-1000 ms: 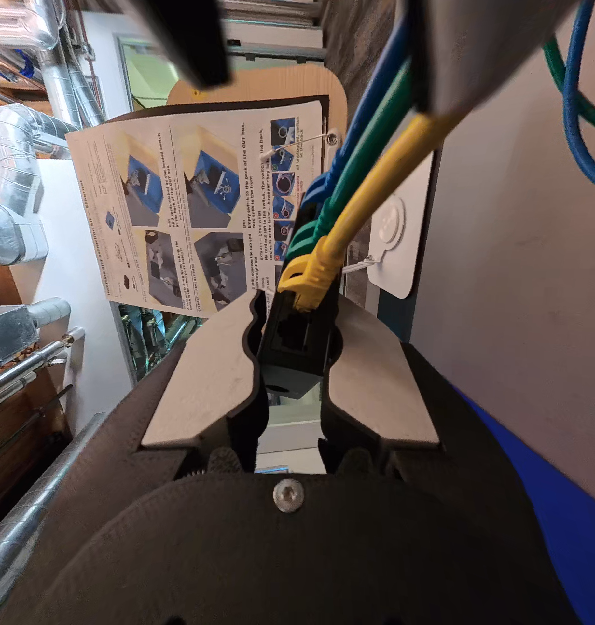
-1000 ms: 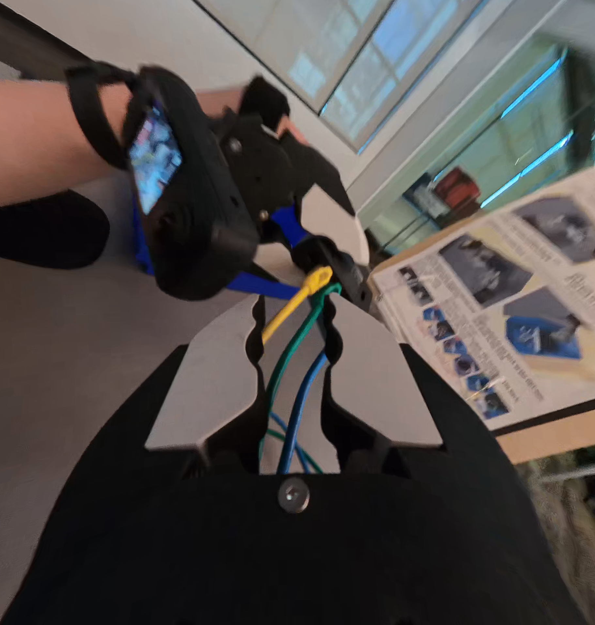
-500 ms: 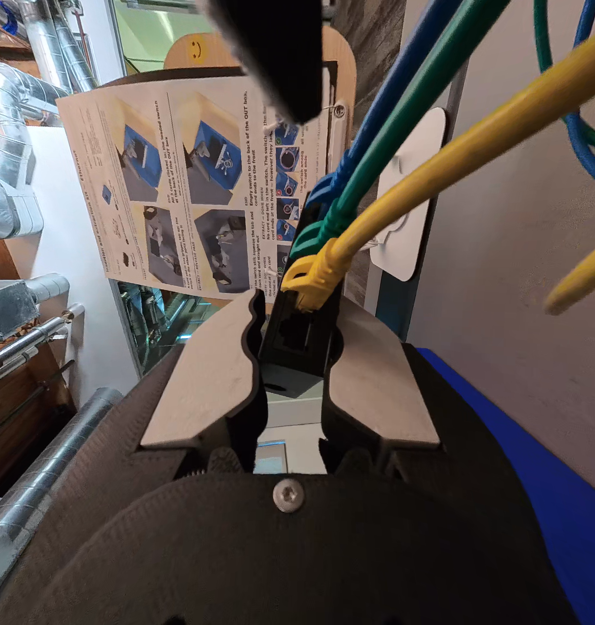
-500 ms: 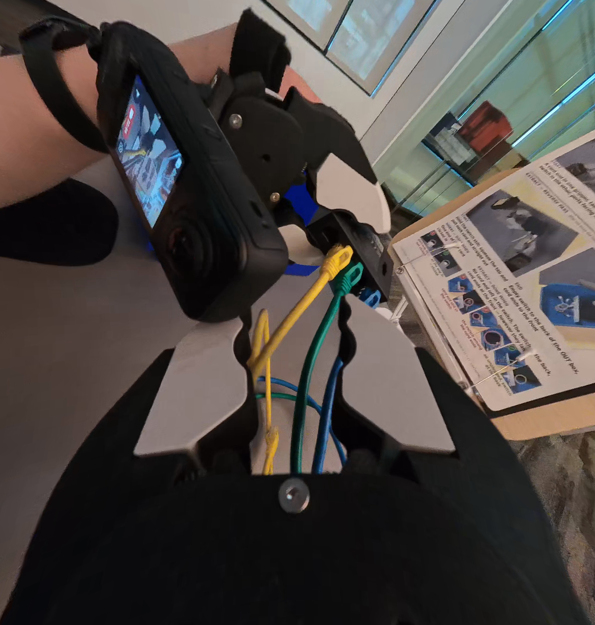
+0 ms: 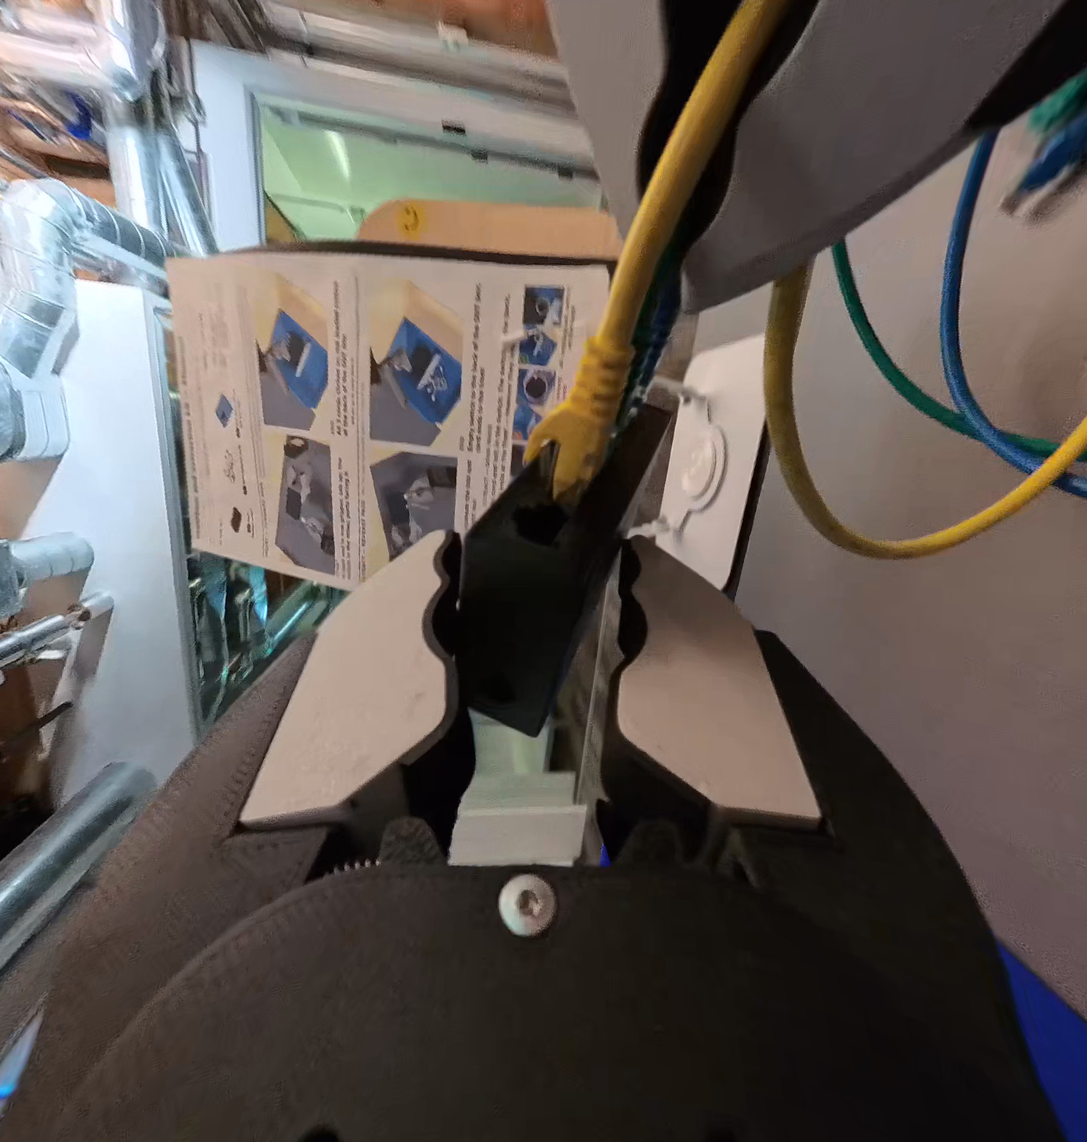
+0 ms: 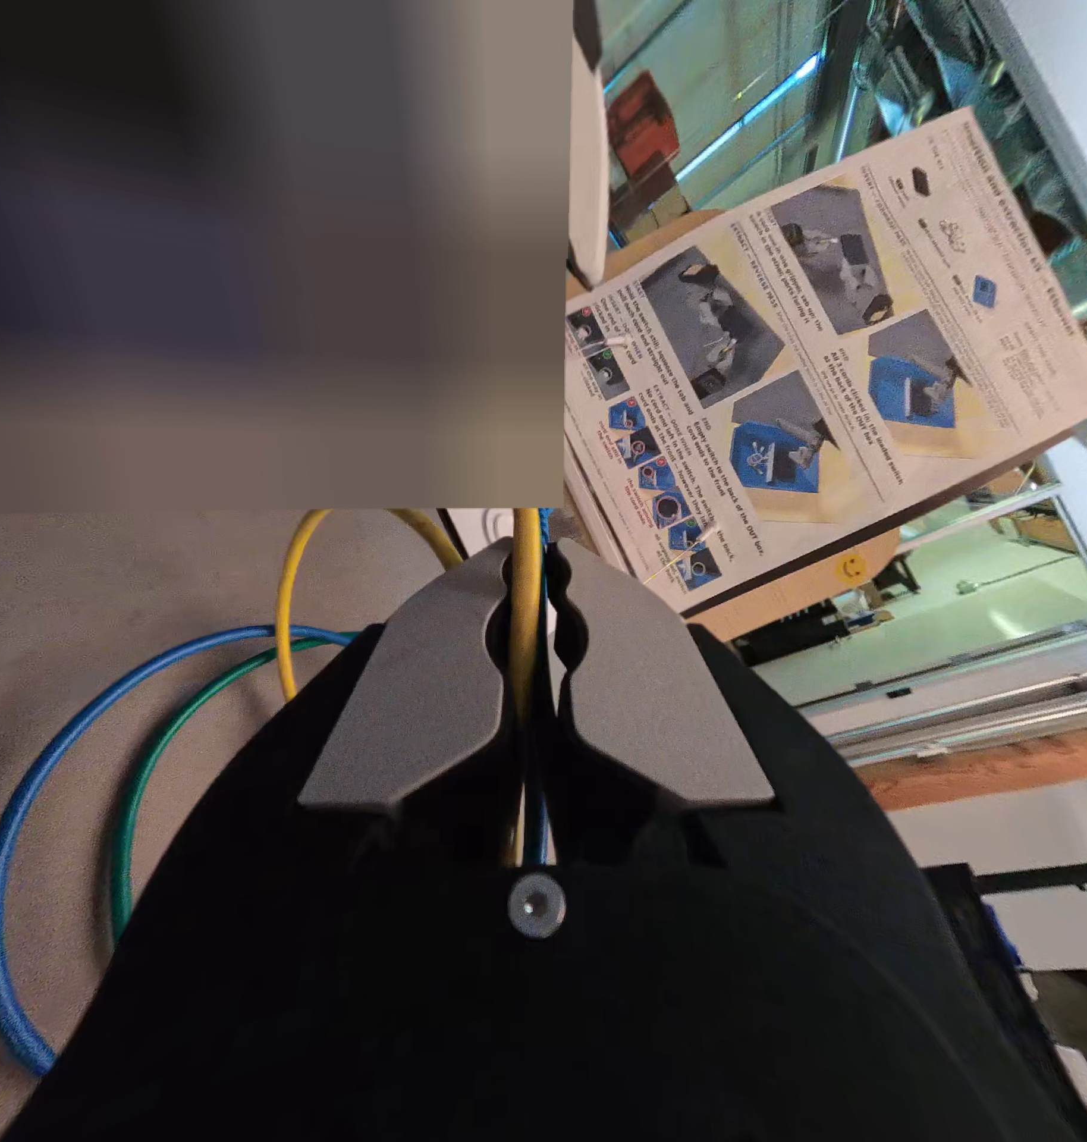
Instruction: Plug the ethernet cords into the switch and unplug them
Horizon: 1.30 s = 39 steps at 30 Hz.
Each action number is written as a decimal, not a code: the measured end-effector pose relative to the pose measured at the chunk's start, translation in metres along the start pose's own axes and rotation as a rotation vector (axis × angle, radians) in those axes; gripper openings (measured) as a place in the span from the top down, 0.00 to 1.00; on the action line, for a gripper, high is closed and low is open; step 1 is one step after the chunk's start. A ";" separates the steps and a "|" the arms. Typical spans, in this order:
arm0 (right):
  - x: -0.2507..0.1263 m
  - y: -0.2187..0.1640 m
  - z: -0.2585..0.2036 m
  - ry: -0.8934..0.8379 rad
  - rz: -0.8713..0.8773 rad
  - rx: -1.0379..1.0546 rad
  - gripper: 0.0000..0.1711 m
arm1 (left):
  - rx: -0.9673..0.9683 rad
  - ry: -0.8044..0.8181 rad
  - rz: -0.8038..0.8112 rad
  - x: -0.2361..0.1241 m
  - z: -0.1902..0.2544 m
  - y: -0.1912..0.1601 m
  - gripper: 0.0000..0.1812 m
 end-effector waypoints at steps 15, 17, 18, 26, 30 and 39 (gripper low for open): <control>-0.006 -0.006 0.003 0.015 -0.084 -0.218 0.96 | 0.104 0.056 0.103 0.014 0.028 0.001 0.74; -0.006 -0.008 0.004 0.019 -0.081 -0.213 0.96 | 0.109 0.080 0.091 0.017 0.028 0.001 0.75; -0.006 -0.008 0.005 0.006 -0.081 -0.226 0.96 | 0.105 0.090 0.086 0.018 0.028 0.002 0.76; -0.016 -0.006 0.004 0.186 0.088 -0.211 0.86 | 0.085 0.032 0.050 0.019 0.030 0.007 0.84; -0.030 0.001 0.009 0.200 0.174 -0.241 0.86 | 0.097 0.029 0.045 0.016 0.030 0.015 0.84; -0.030 0.001 0.002 0.152 0.246 -0.371 0.86 | 0.124 0.035 0.059 0.009 0.031 0.030 0.84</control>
Point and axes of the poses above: each gripper's, where its closed fingertips meet, x out along the fingers, y out of its top, z = x × y across the jaws, the point moved 8 cm from there along -x, back along the fingers, and after that the axes turned 2 degrees about y, right-handed, at the moved point
